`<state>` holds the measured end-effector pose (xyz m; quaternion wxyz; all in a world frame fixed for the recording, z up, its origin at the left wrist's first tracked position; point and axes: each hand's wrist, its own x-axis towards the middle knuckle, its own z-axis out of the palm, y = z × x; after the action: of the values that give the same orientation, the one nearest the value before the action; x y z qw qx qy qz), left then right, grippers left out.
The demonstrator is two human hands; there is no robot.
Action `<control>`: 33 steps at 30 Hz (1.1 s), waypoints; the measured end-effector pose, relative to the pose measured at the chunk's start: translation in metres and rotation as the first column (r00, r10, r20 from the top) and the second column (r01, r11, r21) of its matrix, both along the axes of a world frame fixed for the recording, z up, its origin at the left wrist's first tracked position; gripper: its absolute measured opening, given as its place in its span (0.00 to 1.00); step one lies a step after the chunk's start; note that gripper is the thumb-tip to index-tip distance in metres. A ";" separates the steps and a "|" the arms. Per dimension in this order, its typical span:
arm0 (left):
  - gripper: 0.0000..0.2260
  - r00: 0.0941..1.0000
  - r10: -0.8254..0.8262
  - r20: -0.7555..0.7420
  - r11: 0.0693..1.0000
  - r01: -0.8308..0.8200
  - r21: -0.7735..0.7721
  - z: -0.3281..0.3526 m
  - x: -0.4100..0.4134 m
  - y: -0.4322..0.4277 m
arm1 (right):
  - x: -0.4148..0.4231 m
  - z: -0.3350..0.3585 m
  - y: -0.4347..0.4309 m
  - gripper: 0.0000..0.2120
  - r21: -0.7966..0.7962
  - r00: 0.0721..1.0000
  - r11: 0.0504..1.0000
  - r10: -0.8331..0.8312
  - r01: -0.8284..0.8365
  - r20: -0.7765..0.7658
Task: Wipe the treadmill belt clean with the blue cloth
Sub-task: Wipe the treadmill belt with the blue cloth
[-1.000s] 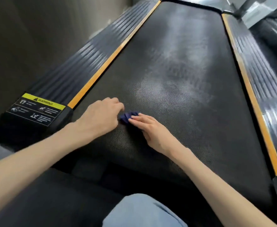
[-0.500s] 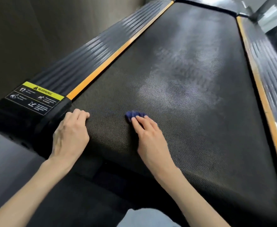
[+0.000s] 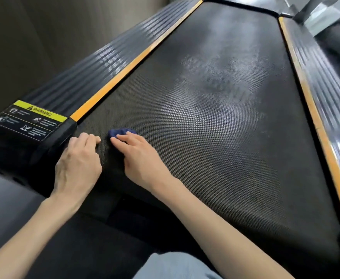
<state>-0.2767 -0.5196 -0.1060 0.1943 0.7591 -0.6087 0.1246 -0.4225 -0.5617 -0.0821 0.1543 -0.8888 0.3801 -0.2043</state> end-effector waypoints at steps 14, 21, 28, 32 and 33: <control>0.17 0.996 0.005 -0.084 0.999 -0.009 -0.043 -0.005 -0.003 -0.001 | -0.076 0.003 -0.064 0.19 -0.022 0.876 0.876 -0.482 0.482 -0.018; 0.15 0.999 0.042 0.016 0.998 -0.041 -0.040 0.001 -0.002 0.001 | -0.010 -0.002 -0.001 0.26 -0.027 0.995 0.997 0.067 -0.069 -0.069; 0.16 1.000 0.002 0.031 0.998 -0.004 0.065 0.011 -0.004 -0.004 | -0.171 -0.004 -0.033 0.26 -0.097 0.760 0.761 -0.648 0.642 -0.054; 0.21 0.975 -0.173 -0.141 0.976 0.188 0.105 0.019 -0.027 -0.025 | -0.164 -0.001 -0.029 0.22 -0.118 0.754 0.749 -0.657 0.652 -0.003; 0.22 0.957 -0.229 -0.180 0.964 0.248 0.093 0.020 -0.036 -0.031 | -0.144 -0.004 -0.020 0.23 -0.127 0.847 0.841 -0.532 0.526 -0.016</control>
<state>-0.3125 -0.5509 -0.0860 0.2144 0.6977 -0.6835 0.0007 -0.5662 -0.5822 -0.0863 0.0298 -0.7620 0.6014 -0.2383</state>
